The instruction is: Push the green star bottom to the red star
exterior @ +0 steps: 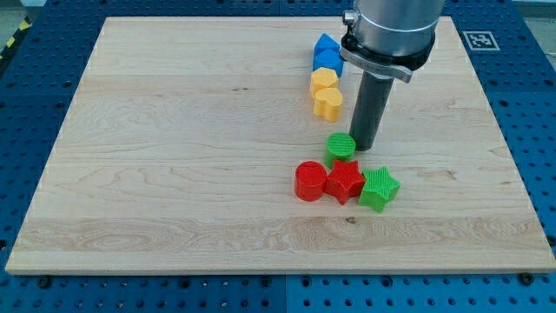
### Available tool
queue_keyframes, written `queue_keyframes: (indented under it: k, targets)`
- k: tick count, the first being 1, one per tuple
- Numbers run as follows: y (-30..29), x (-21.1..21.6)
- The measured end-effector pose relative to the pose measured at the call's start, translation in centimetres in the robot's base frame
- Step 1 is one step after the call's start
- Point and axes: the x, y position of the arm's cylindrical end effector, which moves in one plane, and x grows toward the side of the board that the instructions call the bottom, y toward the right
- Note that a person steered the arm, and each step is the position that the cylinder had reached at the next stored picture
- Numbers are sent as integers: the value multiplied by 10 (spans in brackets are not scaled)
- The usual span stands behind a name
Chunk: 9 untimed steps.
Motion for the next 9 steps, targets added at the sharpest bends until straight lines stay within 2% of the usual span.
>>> queue_keyframes:
  k: [3,5,6,7,8,9]
  targets:
    - [0,13]
    - [31,21]
    - [53,40]
    - [74,91]
    - [44,135]
    - [19,128]
